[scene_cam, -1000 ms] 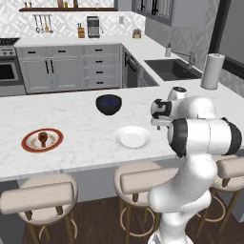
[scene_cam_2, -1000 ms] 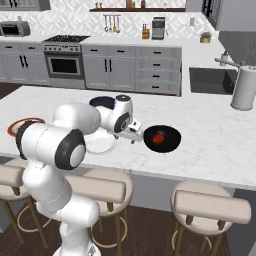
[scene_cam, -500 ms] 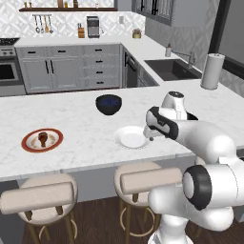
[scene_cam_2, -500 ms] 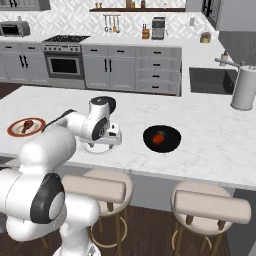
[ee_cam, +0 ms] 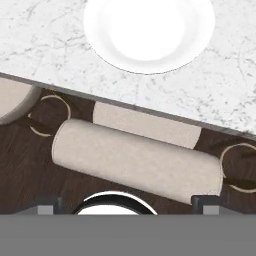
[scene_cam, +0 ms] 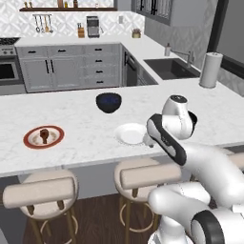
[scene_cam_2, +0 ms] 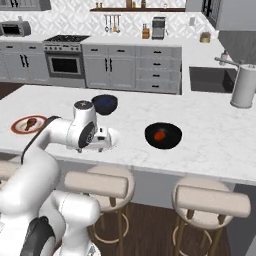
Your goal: Pick the chicken drumstick and tomato from their plates and place them in the bowl. Then put the bowl in the fridge.
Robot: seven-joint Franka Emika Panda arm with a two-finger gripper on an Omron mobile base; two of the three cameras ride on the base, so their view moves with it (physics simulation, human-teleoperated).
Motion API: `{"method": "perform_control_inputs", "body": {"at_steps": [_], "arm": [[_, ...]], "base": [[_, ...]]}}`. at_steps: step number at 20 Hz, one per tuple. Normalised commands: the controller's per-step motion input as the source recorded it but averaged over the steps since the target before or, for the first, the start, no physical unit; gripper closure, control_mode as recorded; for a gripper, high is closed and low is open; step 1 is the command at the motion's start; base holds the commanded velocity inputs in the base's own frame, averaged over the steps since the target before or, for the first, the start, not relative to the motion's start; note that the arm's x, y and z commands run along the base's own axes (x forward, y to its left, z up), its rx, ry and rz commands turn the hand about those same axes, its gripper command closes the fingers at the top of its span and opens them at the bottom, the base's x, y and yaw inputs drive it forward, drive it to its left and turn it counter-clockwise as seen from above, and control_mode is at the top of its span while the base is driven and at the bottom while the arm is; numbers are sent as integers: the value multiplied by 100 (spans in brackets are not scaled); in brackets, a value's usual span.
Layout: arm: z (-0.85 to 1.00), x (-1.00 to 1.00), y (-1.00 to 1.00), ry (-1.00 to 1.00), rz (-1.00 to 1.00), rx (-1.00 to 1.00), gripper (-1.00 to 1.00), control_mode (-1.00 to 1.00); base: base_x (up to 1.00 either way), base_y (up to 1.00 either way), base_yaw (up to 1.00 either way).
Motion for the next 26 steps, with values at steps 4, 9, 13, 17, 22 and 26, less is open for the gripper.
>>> {"method": "perform_control_inputs", "body": {"at_steps": [4,9,13,17,22,26], "arm": [[0,0,0,0,0,0,-100,100],[0,0,0,0,0,0,-100,100],[0,0,0,0,0,0,-100,100],[0,0,0,0,0,0,-100,100],[0,0,0,0,0,0,-100,100],[0,0,0,0,0,0,-100,100]], "base": [[-50,72,-16],[-83,100,-31],[-46,100,-30],[57,100,-7],[30,88,-11],[64,33,-8]]}}
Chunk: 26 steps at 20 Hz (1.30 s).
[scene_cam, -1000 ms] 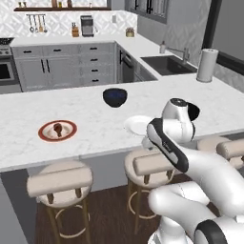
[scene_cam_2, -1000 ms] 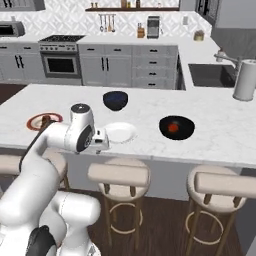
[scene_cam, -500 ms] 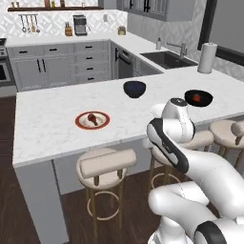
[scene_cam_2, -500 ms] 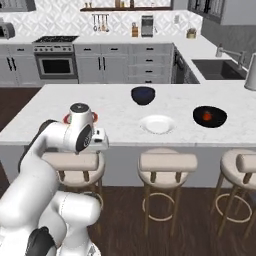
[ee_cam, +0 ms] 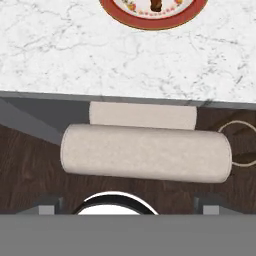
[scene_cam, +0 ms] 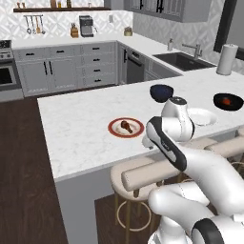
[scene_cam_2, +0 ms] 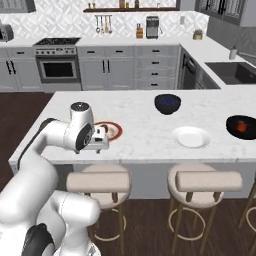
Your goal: Pick the chicken drumstick and tomato from their plates and place them in the bowl. Then put the bowl in the fridge.
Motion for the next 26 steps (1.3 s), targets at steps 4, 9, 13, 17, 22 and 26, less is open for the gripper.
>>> {"method": "perform_control_inputs", "body": {"at_steps": [4,9,13,17,22,26], "arm": [[0,49,-2,1,0,1,-100,-100],[0,100,-5,7,3,1,-100,-100],[-6,100,7,4,4,0,-100,-100],[-35,100,16,1,0,0,-100,-100],[-43,85,9,0,0,0,-100,-100],[-41,37,26,0,0,0,-100,-100]], "base": [[48,-8,0],[0,0,0],[0,0,0],[0,0,0],[0,0,0],[0,0,0]]}}
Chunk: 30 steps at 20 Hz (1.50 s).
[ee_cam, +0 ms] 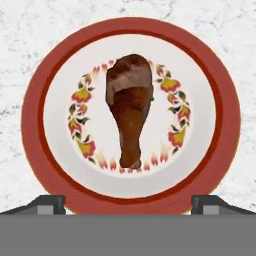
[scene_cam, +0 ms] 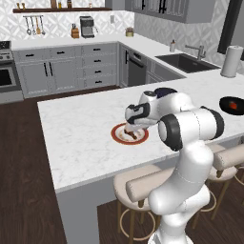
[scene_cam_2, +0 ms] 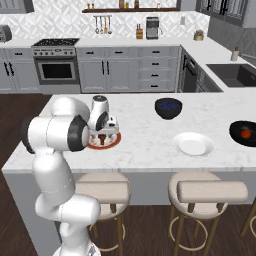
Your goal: Pick the chicken drumstick and tomato from their plates and place them in the bowl. Then put the bowl in the fridge.
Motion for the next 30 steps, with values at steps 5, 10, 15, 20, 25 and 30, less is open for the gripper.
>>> {"method": "perform_control_inputs", "body": {"at_steps": [5,10,15,20,25,30], "arm": [[-50,7,25,0,0,2,-100,-100],[-13,39,0,-1,0,0,-100,-100],[-21,50,0,0,0,0,-100,-100],[-39,30,0,0,0,0,-100,-100],[-51,0,14,0,0,0,100,-100],[-34,0,22,0,0,0,100,-100]], "base": [[0,0,0],[0,0,0],[0,0,0],[0,0,0],[0,0,0],[0,0,0]]}}
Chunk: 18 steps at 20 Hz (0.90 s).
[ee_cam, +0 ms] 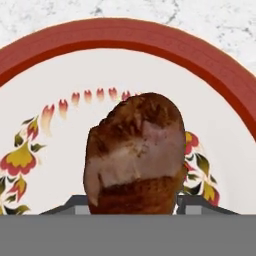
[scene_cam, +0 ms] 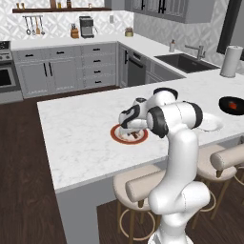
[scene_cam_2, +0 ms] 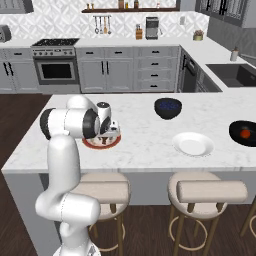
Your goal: Pick the chicken drumstick and tomato from their plates and place them in the bowl. Then put the bowl in the fridge.
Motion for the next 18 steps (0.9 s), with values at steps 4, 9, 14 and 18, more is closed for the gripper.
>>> {"method": "perform_control_inputs", "body": {"at_steps": [4,9,14,18], "arm": [[-8,-15,26,0,0,0,100,-100],[52,-89,5,-3,-1,0,100,-100],[79,-100,0,-8,-5,0,100,-100],[79,-100,-2,-6,-4,0,100,-100]], "base": [[0,0,0],[0,0,0],[0,0,0],[0,0,0]]}}
